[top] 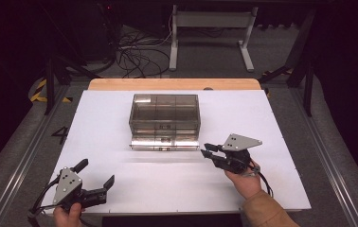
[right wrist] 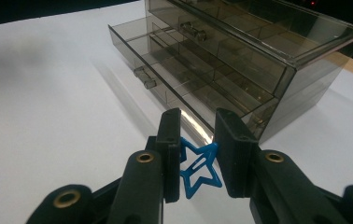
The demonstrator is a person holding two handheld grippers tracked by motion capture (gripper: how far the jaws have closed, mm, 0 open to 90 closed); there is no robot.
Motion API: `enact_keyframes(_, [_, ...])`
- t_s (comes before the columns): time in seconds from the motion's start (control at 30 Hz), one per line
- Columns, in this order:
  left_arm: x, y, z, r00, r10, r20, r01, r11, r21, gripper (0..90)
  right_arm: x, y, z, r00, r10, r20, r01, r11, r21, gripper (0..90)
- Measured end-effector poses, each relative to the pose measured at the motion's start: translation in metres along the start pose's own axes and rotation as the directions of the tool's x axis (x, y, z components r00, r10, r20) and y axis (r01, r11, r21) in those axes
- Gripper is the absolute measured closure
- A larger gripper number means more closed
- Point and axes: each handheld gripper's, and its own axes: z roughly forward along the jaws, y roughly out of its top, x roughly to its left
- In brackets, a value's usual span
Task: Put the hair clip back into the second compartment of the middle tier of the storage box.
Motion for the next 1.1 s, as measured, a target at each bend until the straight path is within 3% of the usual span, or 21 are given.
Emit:
enact_keyframes(0.6, [0.000,0.000,0.000,1.0000,0.002,0.003,-0.002,1.0000,0.001,1.2,0.003,0.032,0.022,0.9984,0.005,-0.056,-0.003,0.999,0.040,72.6])
enact_keyframes(1.1, [0.000,0.000,0.000,1.0000,0.003,0.004,-0.003,1.0000,0.004,1.2,0.007,0.047,0.043,0.9973,0.009,-0.073,-0.003,0.997,0.080,72.6])
